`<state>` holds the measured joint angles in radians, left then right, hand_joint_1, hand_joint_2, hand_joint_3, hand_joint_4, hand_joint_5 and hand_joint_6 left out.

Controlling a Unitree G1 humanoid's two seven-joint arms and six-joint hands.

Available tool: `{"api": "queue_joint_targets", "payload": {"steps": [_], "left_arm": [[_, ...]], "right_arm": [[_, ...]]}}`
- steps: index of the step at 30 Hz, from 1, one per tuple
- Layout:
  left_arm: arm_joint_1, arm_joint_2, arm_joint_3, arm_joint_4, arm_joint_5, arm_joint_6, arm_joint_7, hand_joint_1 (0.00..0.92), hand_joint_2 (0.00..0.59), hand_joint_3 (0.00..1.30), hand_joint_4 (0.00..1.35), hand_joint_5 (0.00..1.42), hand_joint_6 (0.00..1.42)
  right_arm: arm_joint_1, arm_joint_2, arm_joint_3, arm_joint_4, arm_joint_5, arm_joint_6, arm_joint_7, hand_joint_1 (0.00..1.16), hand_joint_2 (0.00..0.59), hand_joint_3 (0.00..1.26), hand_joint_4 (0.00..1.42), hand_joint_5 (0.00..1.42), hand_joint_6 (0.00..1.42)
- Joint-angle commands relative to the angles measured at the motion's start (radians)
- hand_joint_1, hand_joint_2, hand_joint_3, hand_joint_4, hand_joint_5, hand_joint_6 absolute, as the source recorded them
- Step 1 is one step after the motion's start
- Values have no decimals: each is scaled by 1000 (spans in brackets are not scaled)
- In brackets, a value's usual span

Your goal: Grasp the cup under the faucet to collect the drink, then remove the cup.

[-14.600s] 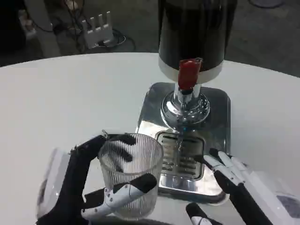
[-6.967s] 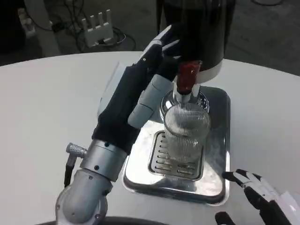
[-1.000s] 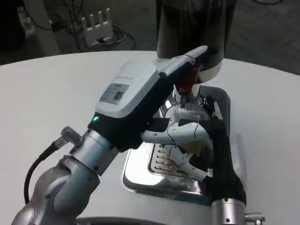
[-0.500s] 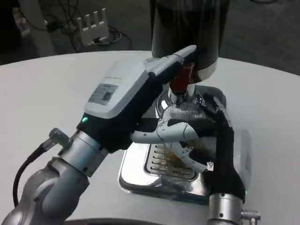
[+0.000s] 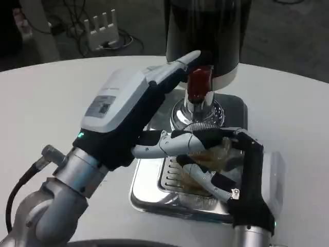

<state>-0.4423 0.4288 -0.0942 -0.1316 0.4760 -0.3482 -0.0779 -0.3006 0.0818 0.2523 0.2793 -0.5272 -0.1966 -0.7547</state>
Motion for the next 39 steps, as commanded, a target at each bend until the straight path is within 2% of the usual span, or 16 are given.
{"api": "queue_joint_targets", "payload": {"steps": [1, 8, 12, 19, 22, 26, 28, 39], "left_arm": [[20, 2, 10, -24, -25, -1, -18, 0, 44, 151, 170, 279, 235], [38, -4, 23, -50, -70, 18, -35, 0, 20, 98, 94, 217, 197], [50, -2, 30, -70, -81, 28, -42, 0, 17, 3, 80, 205, 196], [86, -6, 64, -110, -120, 49, -50, 0, 16, 0, 70, 204, 196], [99, -6, 76, -129, -139, 63, -55, 0, 14, 0, 2, 165, 163], [118, -5, 90, -157, -157, 77, -70, 0, 17, 0, 0, 36, 77], [131, -3, 100, -171, -168, 79, -74, 0, 17, 0, 0, 18, 63], [214, 2, 153, -185, -190, 35, -59, 0, 16, 0, 0, 0, 44]], "right_arm": [[43, 35, 17, -24, -10, -4, -3, 895, 149, 723, 863, 1070, 1158], [61, 27, 24, -65, -12, 1, 11, 893, 136, 755, 882, 1124, 1251], [89, 23, 32, -109, -14, 1, 21, 894, 136, 761, 882, 1137, 1276], [136, 15, 51, -197, -20, 7, 52, 894, 136, 763, 891, 1137, 1290], [168, 13, 64, -236, -23, 6, 66, 893, 133, 763, 893, 1137, 1293], [209, 12, 78, -280, -26, 2, 85, 888, 129, 763, 893, 1137, 1295], [226, 1, 84, -299, -30, 2, 102, 886, 127, 763, 893, 1137, 1310], [341, -26, 72, -434, -26, -7, 175, 876, 133, 773, 904, 1137, 1319]]}}
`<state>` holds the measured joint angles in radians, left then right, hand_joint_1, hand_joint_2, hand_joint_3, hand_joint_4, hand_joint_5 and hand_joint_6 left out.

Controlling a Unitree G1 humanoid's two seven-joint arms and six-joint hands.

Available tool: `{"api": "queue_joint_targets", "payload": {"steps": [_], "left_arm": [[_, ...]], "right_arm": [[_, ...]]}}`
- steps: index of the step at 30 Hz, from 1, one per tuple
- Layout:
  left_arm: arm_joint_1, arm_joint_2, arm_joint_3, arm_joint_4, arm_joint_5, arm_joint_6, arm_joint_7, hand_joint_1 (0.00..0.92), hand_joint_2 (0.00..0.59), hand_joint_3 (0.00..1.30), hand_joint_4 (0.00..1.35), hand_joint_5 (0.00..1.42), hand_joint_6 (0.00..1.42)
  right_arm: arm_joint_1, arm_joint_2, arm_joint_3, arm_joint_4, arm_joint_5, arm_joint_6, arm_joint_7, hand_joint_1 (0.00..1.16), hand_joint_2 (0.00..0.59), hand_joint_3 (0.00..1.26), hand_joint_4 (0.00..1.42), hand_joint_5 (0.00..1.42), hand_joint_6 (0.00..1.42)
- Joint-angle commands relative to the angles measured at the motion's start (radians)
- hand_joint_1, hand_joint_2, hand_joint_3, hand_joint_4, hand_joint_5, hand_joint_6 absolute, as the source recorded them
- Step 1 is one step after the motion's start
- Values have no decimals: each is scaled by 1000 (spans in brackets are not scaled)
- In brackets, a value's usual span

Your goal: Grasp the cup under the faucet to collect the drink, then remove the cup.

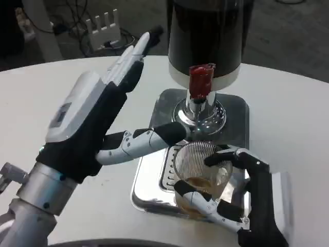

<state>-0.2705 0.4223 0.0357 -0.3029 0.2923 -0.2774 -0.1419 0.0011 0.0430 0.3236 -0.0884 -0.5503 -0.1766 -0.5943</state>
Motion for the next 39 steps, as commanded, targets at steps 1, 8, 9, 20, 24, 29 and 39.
{"api": "queue_joint_targets", "payload": {"steps": [1, 8, 9, 20, 24, 29, 39], "left_arm": [[51, 10, 27, -15, -7, -43, 5, 0, 16, 0, 0, 0, 44], [129, 10, 64, -23, -9, -108, 14, 0, 26, 0, 0, 10, 53], [148, 9, 73, -26, 1, -120, 22, 0, 26, 0, 0, 12, 54], [266, 44, 124, 22, 70, -205, 39, 0, 46, 0, 0, 0, 0], [309, 79, 138, 74, 111, -267, 55, 0, 49, 0, 0, 0, 0], [350, 117, 155, 114, 180, -340, 87, 0, 56, 0, 0, 0, 0], [426, 150, 160, 128, 236, -390, 110, 0, 66, 0, 0, 0, 0]], "right_arm": [[50, 11, 0, -77, -5, -28, 19, 876, 133, 773, 904, 1137, 1320], [125, -1, 5, -154, -23, -51, 47, 874, 135, 777, 904, 1137, 1324], [134, -5, 6, -167, -27, -53, 54, 874, 136, 778, 904, 1137, 1324], [241, 5, 36, -333, -31, -18, 152, 873, 135, 799, 929, 1150, 1325], [249, 4, 34, -355, -25, -11, 191, 874, 133, 800, 931, 1160, 1325], [250, -7, 20, -402, -26, 19, 254, 877, 128, 800, 931, 1162, 1325], [257, -11, -21, -484, -5, 49, 332, 880, 126, 803, 932, 1162, 1325]]}}
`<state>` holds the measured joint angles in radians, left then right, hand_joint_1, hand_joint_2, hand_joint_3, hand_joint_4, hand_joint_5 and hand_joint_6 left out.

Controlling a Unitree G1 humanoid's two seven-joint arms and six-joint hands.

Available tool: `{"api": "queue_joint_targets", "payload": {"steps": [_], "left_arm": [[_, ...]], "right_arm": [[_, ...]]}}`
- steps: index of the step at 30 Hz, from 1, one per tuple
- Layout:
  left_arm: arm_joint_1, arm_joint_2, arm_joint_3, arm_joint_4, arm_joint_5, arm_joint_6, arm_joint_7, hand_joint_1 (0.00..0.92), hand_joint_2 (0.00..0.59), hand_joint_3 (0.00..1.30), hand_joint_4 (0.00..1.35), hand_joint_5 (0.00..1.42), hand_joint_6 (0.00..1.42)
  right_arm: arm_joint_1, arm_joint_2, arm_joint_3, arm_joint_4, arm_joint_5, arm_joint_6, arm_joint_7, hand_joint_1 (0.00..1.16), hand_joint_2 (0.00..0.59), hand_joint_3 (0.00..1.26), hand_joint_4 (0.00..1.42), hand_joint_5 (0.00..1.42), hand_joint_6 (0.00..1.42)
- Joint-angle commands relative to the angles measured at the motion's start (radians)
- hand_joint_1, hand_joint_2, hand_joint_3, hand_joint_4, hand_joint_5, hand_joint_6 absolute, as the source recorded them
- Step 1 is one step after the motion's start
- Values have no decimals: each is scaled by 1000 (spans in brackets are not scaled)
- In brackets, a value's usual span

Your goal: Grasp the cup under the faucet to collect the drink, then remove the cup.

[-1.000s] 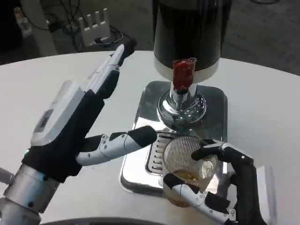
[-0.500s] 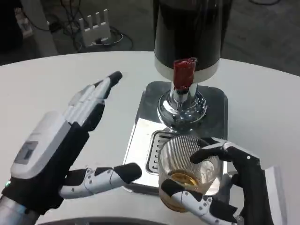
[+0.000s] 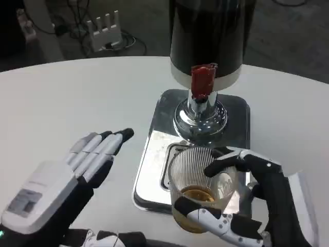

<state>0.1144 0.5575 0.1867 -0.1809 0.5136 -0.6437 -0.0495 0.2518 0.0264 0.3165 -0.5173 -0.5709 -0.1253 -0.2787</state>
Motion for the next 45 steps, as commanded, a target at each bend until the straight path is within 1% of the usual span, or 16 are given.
{"api": "queue_joint_targets", "payload": {"steps": [1, 7, 13, 20, 24, 30, 45], "left_arm": [[48, 16, 9, 4, 17, -26, 19, 0, 67, 0, 0, 0, 0], [92, 10, 7, -17, 49, -29, 29, 0, 74, 0, 0, 0, 0], [112, -1, 1, -63, 96, -2, 32, 0, 81, 0, 0, 0, 0], [126, -3, -6, -141, 132, 53, 9, 0, 83, 0, 0, 0, 0], [126, -2, -14, -191, 148, 107, -18, 0, 84, 0, 0, 0, 0], [118, 0, -31, -221, 143, 159, -52, 0, 84, 0, 0, 0, 0], [125, 5, -37, -236, 140, 174, -57, 0, 84, 0, 0, 0, 0]], "right_arm": [[6, 5, -18, -62, 19, 1, 24, 880, 126, 804, 932, 1162, 1325], [5, 2, -37, -101, 12, 12, 56, 880, 125, 807, 932, 1162, 1325], [3, -1, -57, -145, 15, 42, 106, 880, 125, 807, 932, 1162, 1325], [-5, 5, -52, -175, 5, 82, 152, 880, 125, 807, 932, 1162, 1325], [-9, 7, -48, -180, 6, 92, 162, 881, 125, 809, 932, 1173, 1325], [-10, 4, -53, -186, 3, 96, 171, 881, 125, 813, 932, 1174, 1325], [-24, 7, -42, -190, -4, 112, 191, 881, 125, 815, 932, 1175, 1340]]}}
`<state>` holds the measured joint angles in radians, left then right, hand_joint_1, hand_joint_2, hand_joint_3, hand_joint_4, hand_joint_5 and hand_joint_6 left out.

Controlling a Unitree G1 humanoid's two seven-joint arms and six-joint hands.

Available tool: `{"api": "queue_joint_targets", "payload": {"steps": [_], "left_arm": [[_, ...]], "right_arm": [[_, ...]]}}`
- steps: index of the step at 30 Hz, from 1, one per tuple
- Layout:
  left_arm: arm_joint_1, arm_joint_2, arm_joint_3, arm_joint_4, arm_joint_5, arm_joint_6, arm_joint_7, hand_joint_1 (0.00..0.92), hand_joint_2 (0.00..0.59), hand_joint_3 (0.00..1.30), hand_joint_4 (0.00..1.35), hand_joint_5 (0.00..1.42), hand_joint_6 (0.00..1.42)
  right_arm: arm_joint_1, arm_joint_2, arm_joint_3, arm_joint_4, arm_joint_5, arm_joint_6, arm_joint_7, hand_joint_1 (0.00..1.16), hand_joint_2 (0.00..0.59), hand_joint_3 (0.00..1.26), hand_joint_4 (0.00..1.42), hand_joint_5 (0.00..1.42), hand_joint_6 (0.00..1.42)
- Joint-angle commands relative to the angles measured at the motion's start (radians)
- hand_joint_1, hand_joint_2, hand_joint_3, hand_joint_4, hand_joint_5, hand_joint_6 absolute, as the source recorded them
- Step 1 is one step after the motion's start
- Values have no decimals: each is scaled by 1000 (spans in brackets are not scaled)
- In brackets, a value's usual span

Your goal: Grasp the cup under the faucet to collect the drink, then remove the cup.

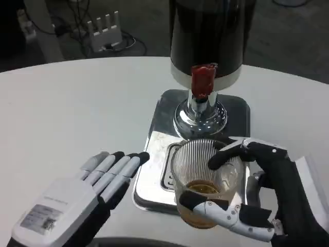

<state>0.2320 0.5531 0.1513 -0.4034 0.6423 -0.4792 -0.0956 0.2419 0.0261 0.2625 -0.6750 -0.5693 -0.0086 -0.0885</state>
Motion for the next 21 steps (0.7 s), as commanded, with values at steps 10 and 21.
{"api": "queue_joint_targets", "payload": {"steps": [10, 21], "left_arm": [[10, 12, -1, -18, 9, 14, -10, 0, 84, 0, 0, 0, 0], [27, 14, 6, -32, 7, 8, -8, 0, 84, 0, 0, 0, 0]], "right_arm": [[-7, 7, 14, -39, -9, -4, 11, 881, 125, 815, 942, 1175, 1342], [6, 0, 31, -53, -26, -12, 15, 881, 125, 815, 942, 1175, 1342]]}}
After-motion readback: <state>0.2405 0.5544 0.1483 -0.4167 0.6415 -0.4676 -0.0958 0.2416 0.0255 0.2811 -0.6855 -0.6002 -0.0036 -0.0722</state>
